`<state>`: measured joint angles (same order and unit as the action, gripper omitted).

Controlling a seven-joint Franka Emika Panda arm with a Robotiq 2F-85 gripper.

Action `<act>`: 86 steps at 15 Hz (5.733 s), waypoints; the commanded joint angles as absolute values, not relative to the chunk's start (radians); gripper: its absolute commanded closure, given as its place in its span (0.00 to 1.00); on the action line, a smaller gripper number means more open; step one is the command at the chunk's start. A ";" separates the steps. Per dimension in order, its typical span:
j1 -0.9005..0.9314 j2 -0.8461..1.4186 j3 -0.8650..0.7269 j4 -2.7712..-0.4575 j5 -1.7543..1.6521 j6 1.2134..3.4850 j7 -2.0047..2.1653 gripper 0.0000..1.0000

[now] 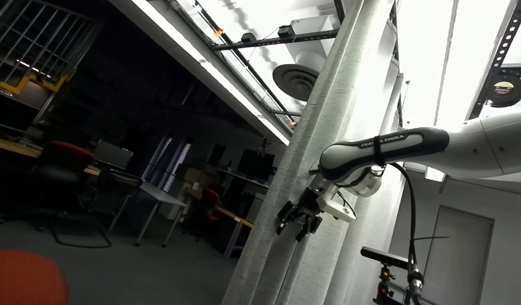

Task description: Move the curtain to the left

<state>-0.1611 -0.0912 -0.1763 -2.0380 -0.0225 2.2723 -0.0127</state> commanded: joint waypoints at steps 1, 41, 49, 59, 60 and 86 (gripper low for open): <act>-0.162 -0.126 -0.181 -2.054 0.010 2.356 -0.066 0.00; -0.050 -0.143 -0.165 -1.910 0.493 2.861 -0.318 0.65; -0.009 -0.144 -0.085 -1.940 0.476 2.904 -0.297 1.00; 0.109 -0.303 0.199 -2.058 0.443 2.927 -0.206 0.99; 0.112 -0.321 0.235 -2.061 0.438 2.914 -0.187 0.99; 0.436 -0.496 0.541 -1.935 0.166 2.549 0.190 0.99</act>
